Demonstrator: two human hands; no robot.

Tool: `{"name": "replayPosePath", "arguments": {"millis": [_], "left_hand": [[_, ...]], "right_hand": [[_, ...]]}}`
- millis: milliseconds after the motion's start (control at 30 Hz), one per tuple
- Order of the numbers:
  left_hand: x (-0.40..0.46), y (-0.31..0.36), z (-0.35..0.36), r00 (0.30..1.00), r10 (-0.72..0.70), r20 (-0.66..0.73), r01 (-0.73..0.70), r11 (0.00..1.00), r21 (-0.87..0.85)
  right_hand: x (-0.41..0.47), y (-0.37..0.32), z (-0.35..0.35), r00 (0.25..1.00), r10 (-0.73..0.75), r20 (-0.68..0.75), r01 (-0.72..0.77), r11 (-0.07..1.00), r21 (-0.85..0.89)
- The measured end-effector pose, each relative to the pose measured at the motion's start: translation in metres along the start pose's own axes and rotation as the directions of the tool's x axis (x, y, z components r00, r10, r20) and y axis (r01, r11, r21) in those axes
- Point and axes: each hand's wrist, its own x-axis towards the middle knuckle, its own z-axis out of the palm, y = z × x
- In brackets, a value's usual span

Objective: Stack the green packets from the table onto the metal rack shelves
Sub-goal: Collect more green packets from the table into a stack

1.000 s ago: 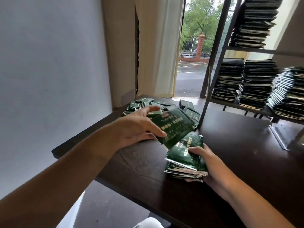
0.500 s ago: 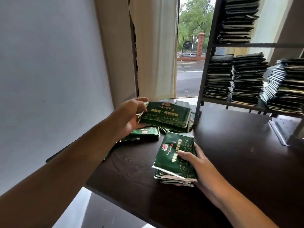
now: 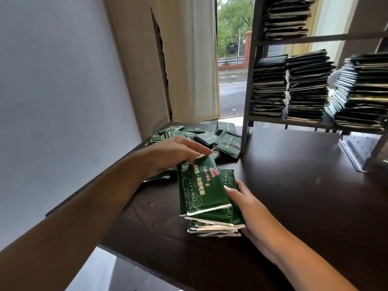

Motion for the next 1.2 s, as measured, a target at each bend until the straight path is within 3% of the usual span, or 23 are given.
{"name": "replayPosePath", "arguments": {"millis": [100,300,433,533,600,700,800,933,1200], "left_hand": [[0.001,-0.004,0.013,0.997,0.083,0.002,-0.082,0.991,0.108],[0.001,-0.019,0.025,0.977,0.208,-0.054,-0.202,0.975,0.093],[-0.009,-0.026,0.013,0.957,0.210,-0.201,-0.189,0.975,0.119],[-0.017,-0.043,-0.005,0.928,0.106,-0.358,0.044,0.921,0.386],[-0.022,-0.067,-0.019,0.906,-0.063,-0.418,0.301,0.792,0.532],[-0.035,-0.101,-0.032,0.814,-0.269,-0.515,0.557,0.614,0.559],[-0.047,-0.116,-0.033,0.767,-0.323,-0.554,0.627,0.561,0.541],[-0.054,-0.108,-0.025,0.789,-0.281,-0.547,0.590,0.595,0.546],[-0.057,-0.084,0.003,0.906,-0.260,-0.335,0.354,0.898,0.260]], "right_hand": [[0.000,-0.001,0.000,1.000,0.014,-0.007,-0.014,1.000,0.017],[0.000,0.002,0.002,1.000,0.006,0.001,-0.006,0.999,-0.034],[0.002,0.004,0.001,1.000,0.004,-0.017,-0.004,0.999,-0.039],[0.004,0.006,0.001,0.999,-0.015,-0.032,0.013,0.999,-0.044],[0.004,0.006,0.002,0.999,-0.026,-0.031,0.025,0.999,-0.041],[0.003,0.007,0.001,0.999,-0.024,-0.036,0.022,0.998,-0.051],[0.002,0.008,0.002,0.999,-0.021,-0.036,0.020,0.998,-0.054],[0.001,0.007,0.001,0.999,-0.019,-0.028,0.018,0.998,-0.057],[-0.002,0.008,-0.001,0.999,-0.027,-0.023,0.026,0.999,-0.041]]}}
